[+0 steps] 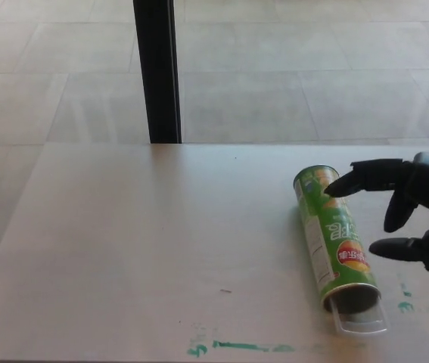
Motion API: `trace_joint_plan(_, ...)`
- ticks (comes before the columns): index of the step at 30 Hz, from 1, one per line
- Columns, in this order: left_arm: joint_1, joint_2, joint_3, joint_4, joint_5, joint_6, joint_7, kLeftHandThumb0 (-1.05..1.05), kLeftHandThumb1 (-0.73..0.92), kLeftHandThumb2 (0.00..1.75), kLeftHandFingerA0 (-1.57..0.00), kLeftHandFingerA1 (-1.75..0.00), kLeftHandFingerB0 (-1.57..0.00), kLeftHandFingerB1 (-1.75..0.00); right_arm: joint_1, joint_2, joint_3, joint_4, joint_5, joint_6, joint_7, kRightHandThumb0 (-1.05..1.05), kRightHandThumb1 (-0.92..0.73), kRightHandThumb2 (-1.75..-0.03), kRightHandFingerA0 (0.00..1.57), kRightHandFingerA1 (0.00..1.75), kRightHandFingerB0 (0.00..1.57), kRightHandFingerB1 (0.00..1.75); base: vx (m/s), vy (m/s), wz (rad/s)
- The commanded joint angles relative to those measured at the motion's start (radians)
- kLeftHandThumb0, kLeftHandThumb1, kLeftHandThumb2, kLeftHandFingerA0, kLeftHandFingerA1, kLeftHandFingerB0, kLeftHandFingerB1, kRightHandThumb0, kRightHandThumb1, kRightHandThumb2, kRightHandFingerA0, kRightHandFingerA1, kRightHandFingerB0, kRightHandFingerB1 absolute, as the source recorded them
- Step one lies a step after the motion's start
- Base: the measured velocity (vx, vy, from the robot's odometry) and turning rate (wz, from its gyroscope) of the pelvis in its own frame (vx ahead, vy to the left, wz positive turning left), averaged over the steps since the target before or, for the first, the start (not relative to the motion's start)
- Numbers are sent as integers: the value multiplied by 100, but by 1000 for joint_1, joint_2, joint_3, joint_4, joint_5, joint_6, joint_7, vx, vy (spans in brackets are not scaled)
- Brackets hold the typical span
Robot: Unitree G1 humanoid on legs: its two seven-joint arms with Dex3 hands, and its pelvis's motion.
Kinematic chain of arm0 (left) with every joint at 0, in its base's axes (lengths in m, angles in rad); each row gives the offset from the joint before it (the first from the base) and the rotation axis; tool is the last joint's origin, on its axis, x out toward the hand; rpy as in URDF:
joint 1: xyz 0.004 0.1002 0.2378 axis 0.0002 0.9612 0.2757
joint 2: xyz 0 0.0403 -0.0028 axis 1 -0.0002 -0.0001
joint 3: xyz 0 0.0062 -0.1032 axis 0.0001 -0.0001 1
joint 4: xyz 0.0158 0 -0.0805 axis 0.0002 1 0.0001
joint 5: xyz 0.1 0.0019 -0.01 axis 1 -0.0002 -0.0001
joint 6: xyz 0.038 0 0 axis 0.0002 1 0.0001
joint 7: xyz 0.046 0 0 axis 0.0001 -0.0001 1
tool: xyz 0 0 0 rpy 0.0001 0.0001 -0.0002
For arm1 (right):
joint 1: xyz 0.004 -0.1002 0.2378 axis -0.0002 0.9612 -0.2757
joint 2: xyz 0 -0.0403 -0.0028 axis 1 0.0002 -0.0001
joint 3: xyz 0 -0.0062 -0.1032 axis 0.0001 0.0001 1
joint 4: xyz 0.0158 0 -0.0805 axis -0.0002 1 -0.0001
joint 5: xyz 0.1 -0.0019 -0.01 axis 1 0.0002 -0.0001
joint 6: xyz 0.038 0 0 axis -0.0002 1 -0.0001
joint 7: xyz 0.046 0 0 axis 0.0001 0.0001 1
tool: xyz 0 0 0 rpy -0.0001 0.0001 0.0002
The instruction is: Use the finger on the right hand of the robot to pull out the chips tray kept inside a container in the middle of the desk
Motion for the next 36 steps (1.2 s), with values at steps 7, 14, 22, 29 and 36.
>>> trace_joint_plan(7, 21, -6, 1, 12, -36, 7, -16, -72, 84, 65, -36, -55, -31, -37, 74, -47, 7, -2, -100, -32, 9, -37, -62, -58, 78, 104, 49, 39, 0, 0, 0)
trace_joint_plan(14, 24, 3, 3, 28, -32, -2, -22, -75, 82, 65, -36, -53, -31, -36, 145, -31, 137, 81, -219, -73, -9, -38, -63, -59, 72, 103, 49, 38, 0, 0, 0)
trace_joint_plan(22, 44, 13, 28, 42, -58, 17, -34, -73, 82, 65, -34, -51, -31, -34, 177, -18, 203, 237, -303, -177, -126, -28, -59, -59, 64, 131, 52, 42, 0, 0, 0)
trace_joint_plan(29, 61, 5, 36, 59, -75, -4, -67, -73, 82, 65, -35, -52, -30, -34, 138, -14, 175, 286, -310, -202, -141, -22, -61, -58, 65, 140, 54, 42, 0, 0, 0)
trace_joint_plan(36, 59, 12, 34, 94, -69, -30, -101, -74, 83, 66, -32, -49, -27, -32, 96, 0, 154, 287, -300, -189, -99, -25, -59, -59, 65, 141, 52, 42, 0, 0, 0)
